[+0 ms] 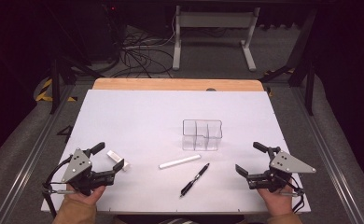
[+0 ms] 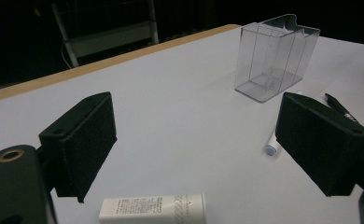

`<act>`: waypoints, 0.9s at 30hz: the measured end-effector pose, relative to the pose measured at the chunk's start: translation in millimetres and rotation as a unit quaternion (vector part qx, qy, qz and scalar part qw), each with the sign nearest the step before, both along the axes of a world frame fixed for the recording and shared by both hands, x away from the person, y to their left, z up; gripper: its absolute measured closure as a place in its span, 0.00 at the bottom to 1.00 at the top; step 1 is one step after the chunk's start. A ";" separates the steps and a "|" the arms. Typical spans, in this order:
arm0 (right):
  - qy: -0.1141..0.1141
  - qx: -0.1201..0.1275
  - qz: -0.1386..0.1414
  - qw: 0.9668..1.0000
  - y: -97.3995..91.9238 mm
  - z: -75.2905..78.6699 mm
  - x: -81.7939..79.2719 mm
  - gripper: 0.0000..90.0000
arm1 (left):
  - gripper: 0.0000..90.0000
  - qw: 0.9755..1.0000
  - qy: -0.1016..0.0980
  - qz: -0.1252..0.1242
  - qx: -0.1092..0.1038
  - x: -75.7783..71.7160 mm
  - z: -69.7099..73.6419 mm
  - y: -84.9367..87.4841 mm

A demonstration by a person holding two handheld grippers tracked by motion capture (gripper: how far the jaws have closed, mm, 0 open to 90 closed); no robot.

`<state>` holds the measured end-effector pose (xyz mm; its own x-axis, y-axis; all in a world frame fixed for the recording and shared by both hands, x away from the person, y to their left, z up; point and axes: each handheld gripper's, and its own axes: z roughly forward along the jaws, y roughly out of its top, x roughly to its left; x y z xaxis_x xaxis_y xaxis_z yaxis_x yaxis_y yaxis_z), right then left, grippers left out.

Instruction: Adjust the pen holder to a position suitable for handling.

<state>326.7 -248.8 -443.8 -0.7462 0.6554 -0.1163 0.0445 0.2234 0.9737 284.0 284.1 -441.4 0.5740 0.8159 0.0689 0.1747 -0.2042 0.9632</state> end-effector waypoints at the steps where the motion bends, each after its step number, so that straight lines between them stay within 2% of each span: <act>1: 0.000 0.001 -0.001 1.000 -0.1 0.3 -0.4 0.02 | 0.15 1.000 0.000 -0.002 0.000 0.2 0.4 0.0; 6: 0.015 0.006 -0.010 1.000 0.0 2.5 -1.3 0.00 | 0.15 1.000 -0.004 0.001 0.002 0.6 1.4 -1.4; 7: 0.012 0.011 -0.024 1.000 0.2 3.4 -2.2 0.00 | 0.15 1.000 -0.003 0.001 0.002 1.1 1.4 -1.5; 8: 0.012 0.011 -0.024 1.000 0.2 3.4 -2.2 0.00 | 0.15 1.000 -0.003 0.001 0.002 1.7 1.4 -1.6; 9: 0.015 0.017 -0.038 0.999 1.2 4.1 -2.2 0.00 | 0.15 1.000 -0.003 0.001 0.003 2.4 1.3 -1.5; 12: 0.024 0.020 -0.052 0.998 3.7 5.0 -1.6 0.00 | 0.15 1.000 -0.003 0.003 0.004 3.0 1.3 -0.8; 13: 0.028 0.021 -0.064 0.997 6.8 5.1 -0.5 0.01 | 0.15 1.000 -0.004 0.003 0.005 2.9 1.3 -0.5; 17: 0.036 0.014 -0.075 0.996 12.1 4.9 1.0 0.01 | 0.15 1.000 -0.006 0.007 0.010 1.3 1.6 -0.2; 19: 0.032 0.000 -0.089 0.996 16.7 5.9 -0.5 0.01 | 0.15 1.000 -0.011 0.009 0.016 0.5 1.8 -0.7; 20: 0.030 -0.003 -0.086 0.996 16.6 6.3 -1.4 0.01 | 0.15 1.000 -0.013 0.010 0.023 -0.2 1.8 -1.2; 23: 0.025 -0.002 -0.068 0.997 14.9 7.0 -3.5 0.01 | 0.15 1.000 -0.012 0.009 0.020 -0.7 1.6 -1.5; 24: 0.020 0.000 -0.060 0.998 13.3 7.9 -5.7 0.08 | 0.15 1.000 -0.013 0.007 0.019 -0.6 1.6 -1.0; 27: 0.029 0.003 -0.057 0.998 12.3 9.4 -5.3 0.08 | 0.15 1.000 -0.011 0.004 0.013 -1.0 1.8 0.1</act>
<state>321.5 -236.5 -434.5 -0.6721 0.7370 -0.0712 0.1258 0.2084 0.9699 283.0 284.3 -439.6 0.5654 0.8183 0.1033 0.1547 -0.2283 0.9612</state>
